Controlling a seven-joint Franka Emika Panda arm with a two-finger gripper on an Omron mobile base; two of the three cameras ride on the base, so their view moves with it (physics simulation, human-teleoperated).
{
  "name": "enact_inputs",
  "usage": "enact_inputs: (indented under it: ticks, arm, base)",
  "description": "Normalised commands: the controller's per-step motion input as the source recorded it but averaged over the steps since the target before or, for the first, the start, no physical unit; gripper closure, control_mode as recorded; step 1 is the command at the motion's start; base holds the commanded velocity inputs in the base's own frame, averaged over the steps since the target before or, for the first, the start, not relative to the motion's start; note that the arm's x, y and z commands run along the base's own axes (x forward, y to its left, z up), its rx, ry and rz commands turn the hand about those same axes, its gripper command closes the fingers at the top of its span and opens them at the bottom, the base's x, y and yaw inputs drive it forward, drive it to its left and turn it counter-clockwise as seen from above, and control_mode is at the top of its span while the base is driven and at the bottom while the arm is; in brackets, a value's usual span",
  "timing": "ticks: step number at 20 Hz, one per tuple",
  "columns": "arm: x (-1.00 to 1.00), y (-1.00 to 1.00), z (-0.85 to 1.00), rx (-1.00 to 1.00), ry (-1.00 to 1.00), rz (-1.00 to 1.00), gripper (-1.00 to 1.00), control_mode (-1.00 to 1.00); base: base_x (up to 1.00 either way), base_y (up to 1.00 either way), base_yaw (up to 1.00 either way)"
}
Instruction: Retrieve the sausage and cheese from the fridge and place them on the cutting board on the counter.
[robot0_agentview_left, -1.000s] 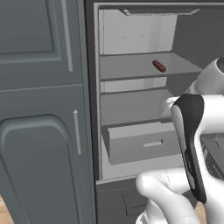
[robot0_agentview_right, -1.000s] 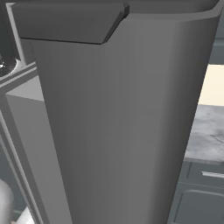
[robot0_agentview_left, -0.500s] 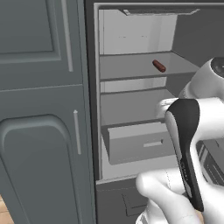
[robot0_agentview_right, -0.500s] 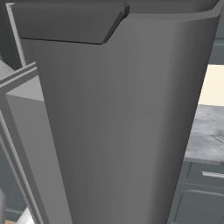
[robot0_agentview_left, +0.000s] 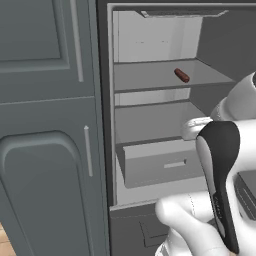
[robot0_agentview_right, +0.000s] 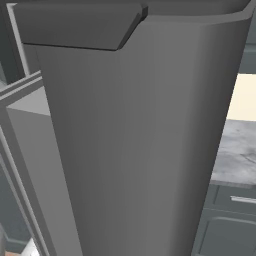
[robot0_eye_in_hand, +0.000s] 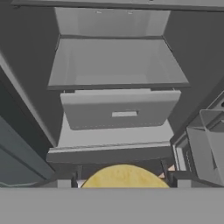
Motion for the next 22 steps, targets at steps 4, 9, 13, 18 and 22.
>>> enact_inputs:
  ticks: [4, 9, 13, 18, 22]
  arm:
    - [-0.05, 0.0, 0.0, 0.0, 0.0, 0.0, 1.0, 1.0]
    - [0.0, 0.0, 0.0, 0.0, 0.0, 0.0, 1.0, 1.0]
    - [0.0, 0.0, 0.0, 0.0, 0.0, 0.0, 1.0, 1.0]
    - [0.0, 0.0, 0.0, 0.0, 0.0, 0.0, 1.0, 1.0]
    - [0.0, 0.0, 0.0, 0.0, 0.0, 0.0, 1.0, 1.0]
  base:
    - [-0.21, 0.0, 0.0]
    - [-0.49, 0.05, 0.0]
    - [-0.76, 0.25, 0.0]
    - [-0.79, 0.5, 0.0]
    - [-0.6, 0.86, -0.1]
